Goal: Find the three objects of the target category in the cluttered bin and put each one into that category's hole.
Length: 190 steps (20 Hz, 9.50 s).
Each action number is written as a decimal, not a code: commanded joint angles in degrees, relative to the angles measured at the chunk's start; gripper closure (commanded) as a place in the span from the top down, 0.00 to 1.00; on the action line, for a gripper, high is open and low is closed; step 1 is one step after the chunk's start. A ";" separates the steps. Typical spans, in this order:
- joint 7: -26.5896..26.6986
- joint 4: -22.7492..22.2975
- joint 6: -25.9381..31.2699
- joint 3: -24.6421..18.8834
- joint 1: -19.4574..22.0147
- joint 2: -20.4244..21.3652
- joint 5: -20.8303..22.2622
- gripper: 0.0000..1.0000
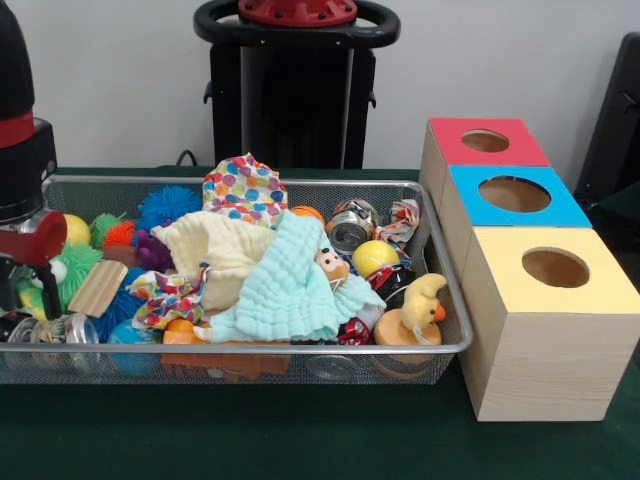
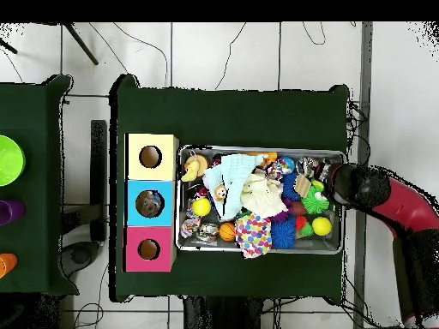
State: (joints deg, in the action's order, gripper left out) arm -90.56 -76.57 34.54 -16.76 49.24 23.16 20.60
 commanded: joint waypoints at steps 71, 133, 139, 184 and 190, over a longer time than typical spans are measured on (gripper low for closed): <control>11.65 -4.62 1.30 -3.28 2.75 -1.49 9.74 1.00; 6.72 -7.33 -2.20 -0.70 3.27 -2.66 12.53 1.00; 6.49 -6.88 -2.15 -1.38 3.84 -3.16 13.68 1.00; 4.71 -4.96 5.39 -4.95 3.09 1.70 7.14 1.00; 4.04 -5.16 4.37 -5.39 3.24 1.39 6.31 1.00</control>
State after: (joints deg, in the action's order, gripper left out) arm -90.56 -80.13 34.57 -17.77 52.68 24.32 28.50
